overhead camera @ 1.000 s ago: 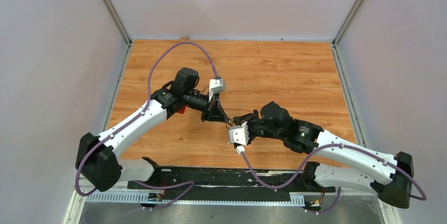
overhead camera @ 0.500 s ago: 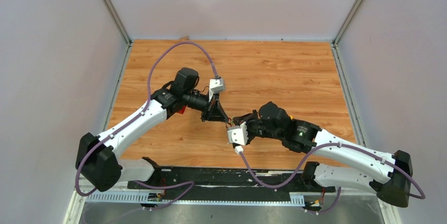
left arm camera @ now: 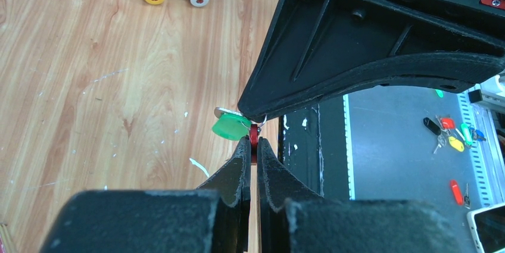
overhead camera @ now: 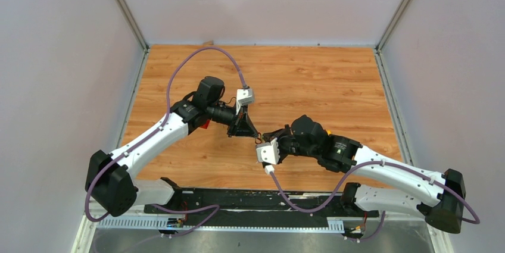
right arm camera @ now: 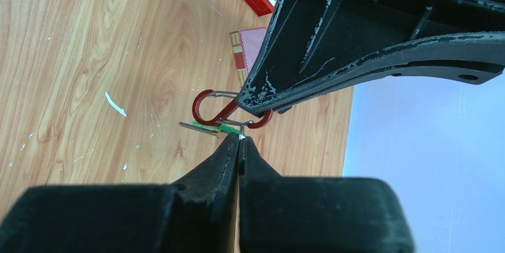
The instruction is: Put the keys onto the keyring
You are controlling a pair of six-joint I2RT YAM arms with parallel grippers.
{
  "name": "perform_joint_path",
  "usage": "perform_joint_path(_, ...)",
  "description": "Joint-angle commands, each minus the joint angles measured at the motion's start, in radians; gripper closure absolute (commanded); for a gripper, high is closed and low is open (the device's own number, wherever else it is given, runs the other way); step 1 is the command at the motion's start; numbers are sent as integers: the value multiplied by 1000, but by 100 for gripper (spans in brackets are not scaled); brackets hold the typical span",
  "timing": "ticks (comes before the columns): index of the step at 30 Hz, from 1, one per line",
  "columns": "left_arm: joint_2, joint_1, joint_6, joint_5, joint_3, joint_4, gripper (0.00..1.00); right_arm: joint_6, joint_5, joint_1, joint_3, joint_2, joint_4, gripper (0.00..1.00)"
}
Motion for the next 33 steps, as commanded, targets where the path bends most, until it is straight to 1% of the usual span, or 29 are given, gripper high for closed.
perform_joint_path(1, -7, -5, 20, -7, -2, 28, 100, 21, -38, 10, 14, -22, 23, 100)
perform_joint_path(16, -15, -5, 35, -2, -4, 18, 100, 72, -15, 15, 15, -22, 76, 100)
perform_joint_path(33, -12, -5, 41, -8, -5, 17, 100, 117, -51, 17, 39, -8, 63, 100)
